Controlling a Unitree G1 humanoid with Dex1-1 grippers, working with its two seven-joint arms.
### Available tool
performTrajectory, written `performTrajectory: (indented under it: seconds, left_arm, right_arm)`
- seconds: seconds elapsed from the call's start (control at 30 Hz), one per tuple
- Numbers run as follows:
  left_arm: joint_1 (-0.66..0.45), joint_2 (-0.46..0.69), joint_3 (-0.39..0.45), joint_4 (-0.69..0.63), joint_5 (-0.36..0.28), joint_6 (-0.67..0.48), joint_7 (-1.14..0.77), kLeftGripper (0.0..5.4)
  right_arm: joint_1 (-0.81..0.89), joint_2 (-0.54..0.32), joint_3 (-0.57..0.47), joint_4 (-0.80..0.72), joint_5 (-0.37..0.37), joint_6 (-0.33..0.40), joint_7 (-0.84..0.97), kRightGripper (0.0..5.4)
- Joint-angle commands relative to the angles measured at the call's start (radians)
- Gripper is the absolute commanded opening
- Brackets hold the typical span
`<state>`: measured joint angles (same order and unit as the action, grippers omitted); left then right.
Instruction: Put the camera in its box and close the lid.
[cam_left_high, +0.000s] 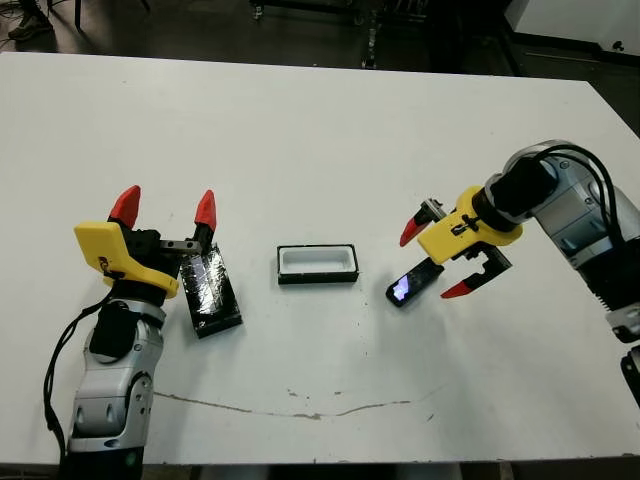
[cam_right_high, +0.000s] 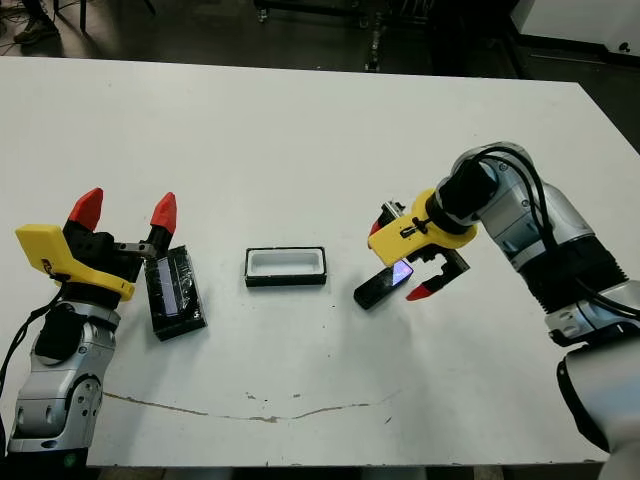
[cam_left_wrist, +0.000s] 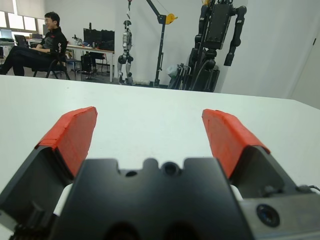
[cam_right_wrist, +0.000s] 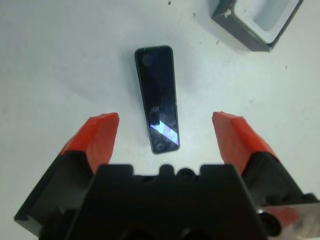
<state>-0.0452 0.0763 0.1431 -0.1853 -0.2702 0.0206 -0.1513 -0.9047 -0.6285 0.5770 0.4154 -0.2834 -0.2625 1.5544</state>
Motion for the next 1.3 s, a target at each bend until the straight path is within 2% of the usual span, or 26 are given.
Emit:
performTrajectory:
  seconds: [0.03, 0.07, 0.43, 0.73, 0.9, 1.03, 1.3]
  left_arm:
    - [0.009, -0.001, 0.001, 0.004, 0.007, 0.002, 0.007, 5.4]
    - [0.009, -0.001, 0.001, 0.003, 0.009, 0.003, 0.009, 5.4]
    - [0.003, -0.003, -0.006, -0.002, 0.006, 0.012, 0.016, 5.4]
    - [0.005, -0.008, -0.011, -0.001, 0.016, 0.002, 0.021, 5.4]
    - [0.012, -0.013, -0.012, -0.006, 0.02, -0.002, 0.028, 5.4]
    - [0.01, -0.017, -0.012, -0.007, 0.021, -0.005, 0.037, 5.4]
    - [0.007, -0.022, -0.007, -0.003, 0.025, -0.012, 0.039, 5.4]
  right_arm:
    - [0.003, 0.009, 0.002, 0.03, -0.005, -0.006, -0.008, 4.94]
    - [0.002, 0.013, 0.001, 0.037, -0.005, -0.009, -0.009, 4.91]
    - [-0.002, 0.036, 0.001, 0.095, -0.038, -0.036, -0.045, 3.34]
    - [0.001, 0.058, 0.001, 0.153, -0.039, -0.08, -0.063, 3.09]
    - [0.012, 0.068, 0.004, 0.163, -0.036, -0.09, -0.064, 2.36]
    - [0.012, 0.076, 0.006, 0.167, -0.042, -0.058, -0.057, 1.73]
    - [0.017, 0.077, 0.02, 0.159, -0.051, -0.046, -0.037, 1.66]
